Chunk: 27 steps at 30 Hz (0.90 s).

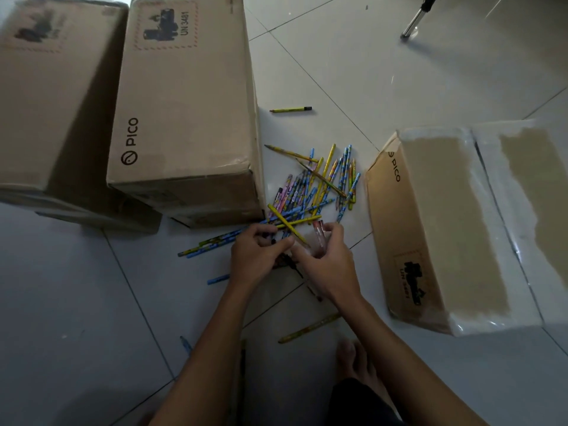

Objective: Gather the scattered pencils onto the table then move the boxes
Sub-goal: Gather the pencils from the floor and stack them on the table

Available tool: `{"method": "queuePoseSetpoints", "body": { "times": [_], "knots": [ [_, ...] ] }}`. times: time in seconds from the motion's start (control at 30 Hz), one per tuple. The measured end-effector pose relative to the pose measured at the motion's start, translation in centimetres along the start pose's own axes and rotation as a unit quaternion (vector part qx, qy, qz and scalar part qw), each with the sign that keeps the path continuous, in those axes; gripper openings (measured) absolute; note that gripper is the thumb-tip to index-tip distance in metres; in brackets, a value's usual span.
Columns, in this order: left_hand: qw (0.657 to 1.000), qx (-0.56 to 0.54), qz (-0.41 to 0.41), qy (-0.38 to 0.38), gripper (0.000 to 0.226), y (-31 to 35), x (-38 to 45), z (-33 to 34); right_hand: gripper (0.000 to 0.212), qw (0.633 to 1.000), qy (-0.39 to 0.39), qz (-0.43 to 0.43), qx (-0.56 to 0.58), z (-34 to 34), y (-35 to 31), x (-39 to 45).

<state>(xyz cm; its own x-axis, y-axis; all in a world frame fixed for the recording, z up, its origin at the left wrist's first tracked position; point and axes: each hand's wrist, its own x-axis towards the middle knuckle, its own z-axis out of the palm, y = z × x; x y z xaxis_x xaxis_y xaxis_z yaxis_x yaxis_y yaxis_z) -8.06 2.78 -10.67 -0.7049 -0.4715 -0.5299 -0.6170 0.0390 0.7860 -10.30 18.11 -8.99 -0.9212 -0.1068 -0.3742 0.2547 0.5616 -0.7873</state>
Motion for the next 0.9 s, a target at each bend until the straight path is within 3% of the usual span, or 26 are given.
{"method": "queuePoseSetpoints", "body": {
  "times": [0.07,0.2,0.27,0.33,0.4,0.47,0.57,0.67,0.77,0.9],
  "knots": [
    [0.999,-0.021,0.008,-0.026,0.032,0.3,-0.2,-0.3,0.037,0.998,-0.033,-0.051,-0.02,0.0,-0.1,0.3],
    [0.996,-0.077,0.004,-0.046,0.021,1.0,-0.9,-0.5,0.018,0.982,-0.13,-0.118,-0.064,0.6,-0.4,0.7],
    [0.992,-0.119,-0.013,-0.036,0.018,1.1,-1.0,-0.7,0.009,0.978,-0.141,-0.128,-0.083,0.8,-0.2,1.0],
    [0.992,-0.122,-0.001,-0.017,0.023,0.9,-0.9,-0.7,0.014,0.979,-0.126,-0.114,-0.109,0.7,-0.1,1.3],
    [0.996,-0.02,0.085,0.033,0.016,0.2,-0.6,-1.0,0.016,0.976,-0.107,-0.115,-0.153,0.4,-0.1,1.7],
    [0.968,0.121,0.202,0.085,0.004,-0.3,-0.6,-1.6,0.005,0.967,-0.088,-0.133,-0.197,0.0,-0.6,2.4],
    [0.924,0.24,0.286,0.082,0.019,-0.7,-0.3,-1.9,0.013,0.96,-0.054,-0.165,-0.221,-0.3,-2.0,3.7],
    [0.915,0.302,0.264,0.049,0.039,-1.0,-0.3,-1.6,0.015,0.946,-0.038,-0.196,-0.254,-0.2,-3.6,4.9],
    [0.915,0.313,0.244,0.063,0.045,-1.1,-0.5,-1.4,0.034,0.932,-0.052,-0.206,-0.293,0.5,-4.8,5.7],
    [0.919,0.317,0.216,0.094,0.038,-0.9,-0.6,-1.9,0.018,0.92,-0.076,-0.182,-0.337,0.7,-4.2,5.8]
  ]
}}
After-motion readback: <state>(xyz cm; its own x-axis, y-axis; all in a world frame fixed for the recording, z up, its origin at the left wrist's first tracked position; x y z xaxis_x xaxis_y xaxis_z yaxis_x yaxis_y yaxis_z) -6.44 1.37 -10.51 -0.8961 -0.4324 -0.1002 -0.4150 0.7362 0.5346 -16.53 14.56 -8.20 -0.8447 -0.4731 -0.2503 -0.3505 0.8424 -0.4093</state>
